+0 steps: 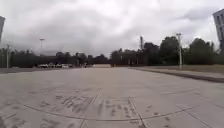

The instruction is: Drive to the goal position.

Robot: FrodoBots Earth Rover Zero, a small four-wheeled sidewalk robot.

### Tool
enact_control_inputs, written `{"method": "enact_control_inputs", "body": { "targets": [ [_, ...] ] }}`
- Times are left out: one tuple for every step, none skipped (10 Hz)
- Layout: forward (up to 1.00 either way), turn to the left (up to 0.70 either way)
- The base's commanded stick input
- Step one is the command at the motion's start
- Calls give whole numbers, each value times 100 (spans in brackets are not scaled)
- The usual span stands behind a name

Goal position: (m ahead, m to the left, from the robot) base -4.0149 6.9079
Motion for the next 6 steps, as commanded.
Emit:
{"method": "enact_control_inputs", "body": {
  "targets": [
    [70, 1],
    [70, 1],
    [70, 1],
    [70, 1],
    [70, 1],
    [70, 1]
  ]
}}
